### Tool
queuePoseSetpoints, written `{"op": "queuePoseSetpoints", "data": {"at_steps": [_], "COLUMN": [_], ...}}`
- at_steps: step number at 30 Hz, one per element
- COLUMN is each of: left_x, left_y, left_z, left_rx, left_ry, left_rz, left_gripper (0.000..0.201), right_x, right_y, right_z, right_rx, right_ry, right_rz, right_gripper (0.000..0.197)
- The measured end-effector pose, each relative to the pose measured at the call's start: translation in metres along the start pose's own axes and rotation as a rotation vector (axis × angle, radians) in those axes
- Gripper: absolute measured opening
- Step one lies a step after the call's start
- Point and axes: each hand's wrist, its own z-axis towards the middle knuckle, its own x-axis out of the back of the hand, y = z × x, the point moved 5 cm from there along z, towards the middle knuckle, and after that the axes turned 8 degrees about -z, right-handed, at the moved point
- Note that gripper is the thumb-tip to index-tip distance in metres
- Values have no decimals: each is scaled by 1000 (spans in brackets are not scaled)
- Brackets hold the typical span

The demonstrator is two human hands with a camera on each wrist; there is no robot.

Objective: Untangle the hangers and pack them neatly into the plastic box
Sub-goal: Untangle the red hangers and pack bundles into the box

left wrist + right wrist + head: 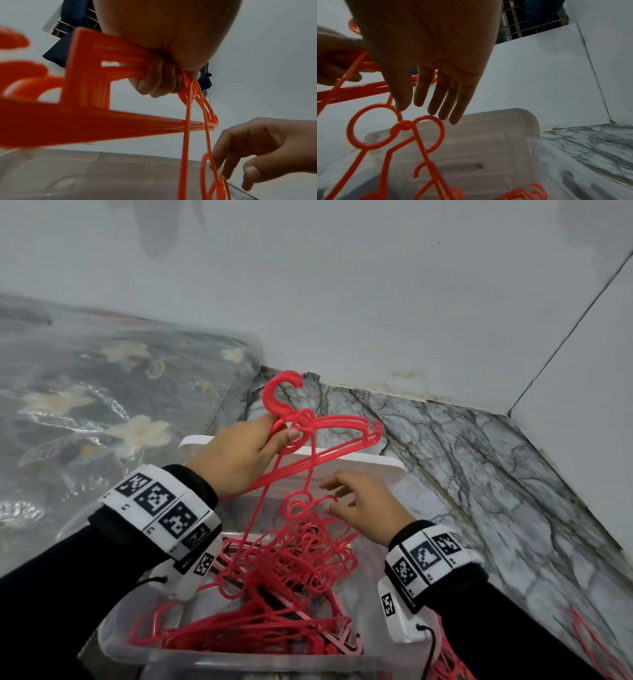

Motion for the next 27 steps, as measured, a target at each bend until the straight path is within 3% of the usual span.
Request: {"op": "queuePoseSetpoints", "data": {"at_steps": [4, 7, 13, 19, 21, 27], "left_x": [-9, -9, 1, 0, 3, 14], "left_y": [5, 5, 3, 1, 3, 4], "left_z": [0, -1, -3, -3, -3, -1], "left_rx": [-10, -21, -88, -116, -119, -114], "left_ry": [-52, -39, -32, -70, -49, 79], "left_rz": [-8, 12, 57, 86, 42, -103], "left_gripper": [54, 36, 31, 30, 21, 25], "right_x": [-16, -23, -20, 1, -2, -20], "right_y": [-12, -14, -9, 12, 20, 30], "right_z": [3, 5, 6, 11, 11, 7], "right_rx": [136, 167, 106, -70, -116, -188], "right_ry": [12, 16, -16, 130, 105, -65], "right_rz": [-180, -257, -97, 72, 51, -110], "right_gripper": [27, 18, 8, 7, 8, 13]}}
